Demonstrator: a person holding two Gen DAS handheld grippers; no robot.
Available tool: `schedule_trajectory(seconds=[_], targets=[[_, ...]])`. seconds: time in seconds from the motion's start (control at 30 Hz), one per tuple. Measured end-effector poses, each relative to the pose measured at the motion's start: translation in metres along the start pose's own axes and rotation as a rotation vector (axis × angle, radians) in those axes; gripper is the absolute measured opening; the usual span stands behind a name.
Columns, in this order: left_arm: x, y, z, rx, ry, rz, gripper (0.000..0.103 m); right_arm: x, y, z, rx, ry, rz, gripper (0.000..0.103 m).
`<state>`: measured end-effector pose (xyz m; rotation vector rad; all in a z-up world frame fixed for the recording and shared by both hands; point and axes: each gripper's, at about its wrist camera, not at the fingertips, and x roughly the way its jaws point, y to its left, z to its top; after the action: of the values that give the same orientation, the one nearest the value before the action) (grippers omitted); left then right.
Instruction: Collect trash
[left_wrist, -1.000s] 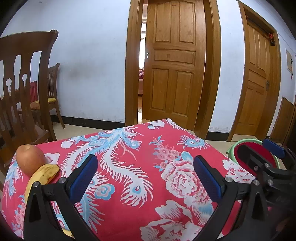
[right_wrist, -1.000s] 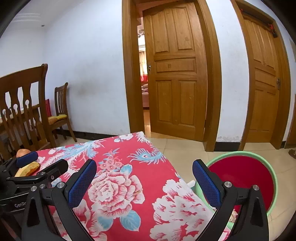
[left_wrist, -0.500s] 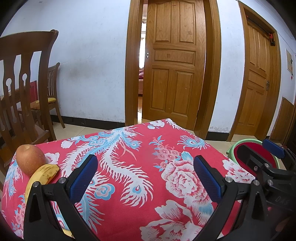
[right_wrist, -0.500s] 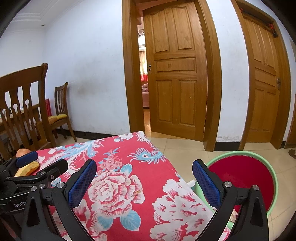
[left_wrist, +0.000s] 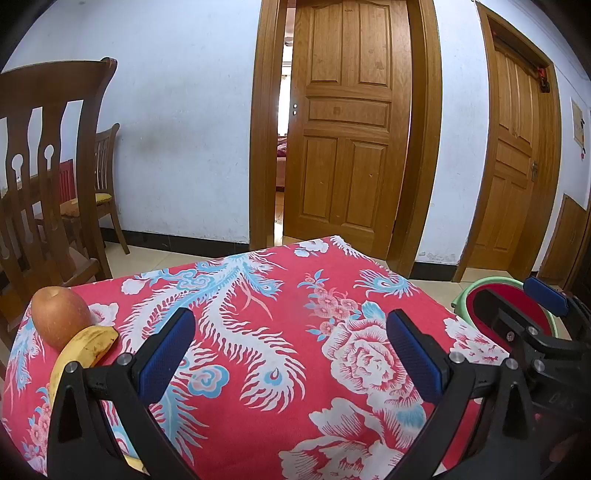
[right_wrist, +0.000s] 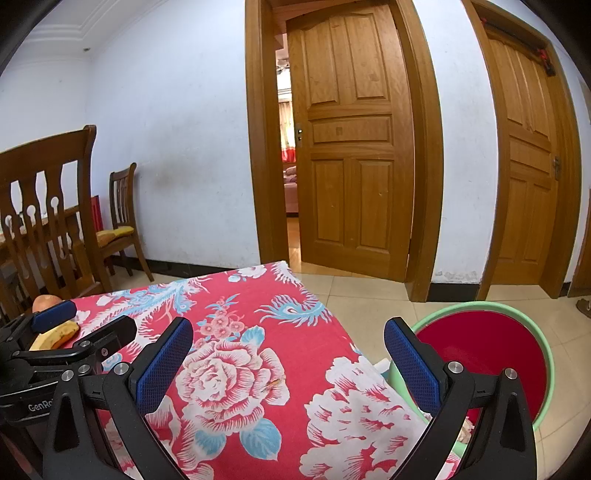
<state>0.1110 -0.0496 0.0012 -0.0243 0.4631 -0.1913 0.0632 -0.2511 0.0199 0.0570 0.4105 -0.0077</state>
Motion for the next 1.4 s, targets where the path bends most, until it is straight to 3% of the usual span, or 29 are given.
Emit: schedule_trajectory(seconds=[1.4], targets=[[0.0000,-0.0007,-0.0033,-0.010,0.012,0.000,0.101,0.0015,-0.0015,-0.0012,-0.008,0.008,0.001,0.103]])
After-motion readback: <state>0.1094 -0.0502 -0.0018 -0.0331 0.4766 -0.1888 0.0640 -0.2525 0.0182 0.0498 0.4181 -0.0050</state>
